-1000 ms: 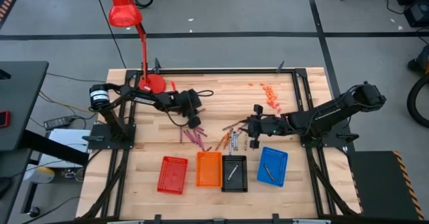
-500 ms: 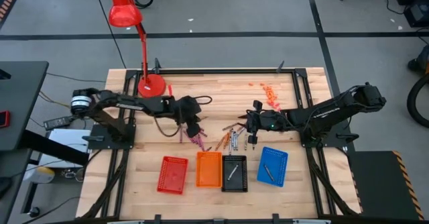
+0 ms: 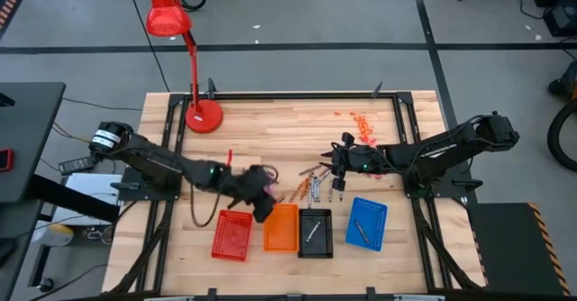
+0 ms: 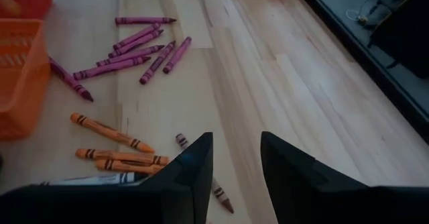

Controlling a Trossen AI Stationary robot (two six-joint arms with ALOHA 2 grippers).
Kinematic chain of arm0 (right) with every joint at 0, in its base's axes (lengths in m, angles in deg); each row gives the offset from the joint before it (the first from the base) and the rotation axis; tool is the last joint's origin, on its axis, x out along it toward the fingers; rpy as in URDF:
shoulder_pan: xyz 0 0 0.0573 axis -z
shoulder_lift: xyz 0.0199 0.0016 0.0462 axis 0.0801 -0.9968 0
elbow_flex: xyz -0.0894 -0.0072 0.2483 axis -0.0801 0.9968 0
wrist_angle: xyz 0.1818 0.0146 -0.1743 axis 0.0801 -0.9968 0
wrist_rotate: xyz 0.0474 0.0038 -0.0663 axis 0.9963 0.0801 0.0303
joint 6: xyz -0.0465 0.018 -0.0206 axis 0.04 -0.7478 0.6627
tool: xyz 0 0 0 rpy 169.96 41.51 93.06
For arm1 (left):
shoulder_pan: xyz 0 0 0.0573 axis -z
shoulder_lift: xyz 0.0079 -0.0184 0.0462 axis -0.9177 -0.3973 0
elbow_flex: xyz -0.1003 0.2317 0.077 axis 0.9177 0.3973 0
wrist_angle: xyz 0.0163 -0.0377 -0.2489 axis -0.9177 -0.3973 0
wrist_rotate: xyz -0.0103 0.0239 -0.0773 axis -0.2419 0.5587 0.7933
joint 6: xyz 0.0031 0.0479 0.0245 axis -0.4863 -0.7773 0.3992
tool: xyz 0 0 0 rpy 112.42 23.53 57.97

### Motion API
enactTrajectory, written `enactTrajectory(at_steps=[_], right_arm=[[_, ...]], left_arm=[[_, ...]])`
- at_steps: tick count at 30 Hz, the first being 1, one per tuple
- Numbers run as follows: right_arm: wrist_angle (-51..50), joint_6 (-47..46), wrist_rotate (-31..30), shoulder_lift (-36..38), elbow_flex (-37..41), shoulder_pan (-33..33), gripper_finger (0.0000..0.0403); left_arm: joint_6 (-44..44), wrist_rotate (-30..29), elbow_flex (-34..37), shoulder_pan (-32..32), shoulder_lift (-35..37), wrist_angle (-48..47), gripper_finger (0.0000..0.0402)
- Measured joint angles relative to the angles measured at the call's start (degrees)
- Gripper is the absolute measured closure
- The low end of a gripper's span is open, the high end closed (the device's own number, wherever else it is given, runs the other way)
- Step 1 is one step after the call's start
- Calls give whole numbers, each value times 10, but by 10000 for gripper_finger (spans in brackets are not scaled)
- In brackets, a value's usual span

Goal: Sort crayons
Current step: Put the orange crayon into the orange bin

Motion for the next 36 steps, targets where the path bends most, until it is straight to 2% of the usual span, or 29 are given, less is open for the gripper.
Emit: enactTrajectory(at_steps=[5, 11, 15, 24, 28, 36], right_arm=[[-4, 0, 18, 0, 0, -2, 274], [3, 16, 24, 0, 0, -1, 274], [11, 18, 25, 0, 0, -1, 274], [25, -53, 16, 0, 0, -16, 274], [40, -41, -19, 0, 0, -37, 274], [53, -30, -18, 0, 0, -63, 274]], left_arm=[[61, -55, -14, 55, 0, -6, 363], [103, -111, -30, 87, 0, -28, 363], [132, -125, -30, 96, -1, -31, 363], [205, -154, -43, 116, -2, -32, 363], [219, -171, -91, 123, -31, -86, 363], [236, -173, -272, 124, -147, -281, 363]])
